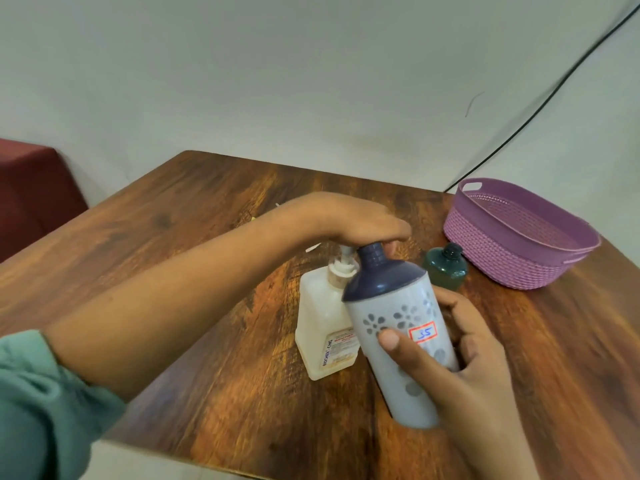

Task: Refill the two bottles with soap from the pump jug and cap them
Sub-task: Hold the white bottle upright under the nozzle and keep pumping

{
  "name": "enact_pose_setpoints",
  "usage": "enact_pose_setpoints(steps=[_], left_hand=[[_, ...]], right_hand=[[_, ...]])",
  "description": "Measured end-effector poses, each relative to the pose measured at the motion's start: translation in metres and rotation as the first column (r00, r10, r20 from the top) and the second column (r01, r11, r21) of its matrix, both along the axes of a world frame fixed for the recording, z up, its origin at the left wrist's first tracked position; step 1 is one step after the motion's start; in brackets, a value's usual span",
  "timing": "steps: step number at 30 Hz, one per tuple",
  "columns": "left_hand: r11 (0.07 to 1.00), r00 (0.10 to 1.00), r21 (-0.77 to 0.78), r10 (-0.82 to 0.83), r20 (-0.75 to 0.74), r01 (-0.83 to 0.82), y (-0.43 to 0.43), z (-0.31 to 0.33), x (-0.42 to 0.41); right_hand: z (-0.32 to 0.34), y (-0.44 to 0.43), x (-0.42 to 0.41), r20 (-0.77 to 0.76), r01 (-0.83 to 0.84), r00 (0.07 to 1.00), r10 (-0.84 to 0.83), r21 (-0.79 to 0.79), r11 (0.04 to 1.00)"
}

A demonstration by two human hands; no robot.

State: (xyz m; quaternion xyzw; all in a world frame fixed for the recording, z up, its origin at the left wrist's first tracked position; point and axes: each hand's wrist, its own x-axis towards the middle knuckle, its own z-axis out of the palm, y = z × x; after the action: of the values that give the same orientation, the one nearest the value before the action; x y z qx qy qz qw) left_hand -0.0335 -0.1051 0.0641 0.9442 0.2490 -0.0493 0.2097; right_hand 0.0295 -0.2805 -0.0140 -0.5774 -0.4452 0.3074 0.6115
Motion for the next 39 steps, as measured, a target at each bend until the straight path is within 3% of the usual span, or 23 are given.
enact_pose_setpoints(steps=[2,6,14,17,20,24,28,39], left_hand=[[0.997,0.996,-0.016,0.080,0.051,-0.079,0.003,-0.001,0.001],[0.988,0.999,-0.153,0.030,0.033,-0.025,0.001,-0.016,-0.004],[0.992,0.995,-0.092,0.091,0.048,-0.086,0.002,-0.006,0.001],[0.992,0.999,-0.125,0.022,0.024,-0.019,0.001,-0.014,-0.003],[1.000,0.997,-0.015,-0.027,-0.076,0.026,0.002,-0.011,-0.002],[0.996,0.995,0.063,0.069,-0.074,-0.065,0.005,-0.004,0.004],[1.000,0.999,-0.029,0.000,-0.045,-0.002,0.004,-0.016,-0.001],[0.999,0.999,-0.019,0.031,-0.032,-0.032,0.004,-0.019,0.000]], right_hand=[[0.001,0.001,0.001,-0.003,-0.001,1.000,0.001,0.005,1.000],[-0.004,-0.001,0.000,0.003,0.000,1.000,0.000,0.003,1.000],[0.000,-0.001,-0.003,-0.012,0.011,1.000,-0.011,0.003,1.000],[-0.003,-0.002,-0.003,-0.008,0.018,1.000,-0.018,-0.012,1.000],[-0.004,-0.001,-0.002,0.003,0.029,1.000,-0.029,-0.020,0.999],[-0.003,-0.001,-0.002,-0.019,0.031,0.999,-0.031,-0.013,0.999],[-0.004,-0.002,-0.001,0.003,0.024,1.000,-0.024,-0.010,1.000],[-0.005,-0.006,0.000,0.021,0.029,0.999,-0.029,-0.014,0.999]])
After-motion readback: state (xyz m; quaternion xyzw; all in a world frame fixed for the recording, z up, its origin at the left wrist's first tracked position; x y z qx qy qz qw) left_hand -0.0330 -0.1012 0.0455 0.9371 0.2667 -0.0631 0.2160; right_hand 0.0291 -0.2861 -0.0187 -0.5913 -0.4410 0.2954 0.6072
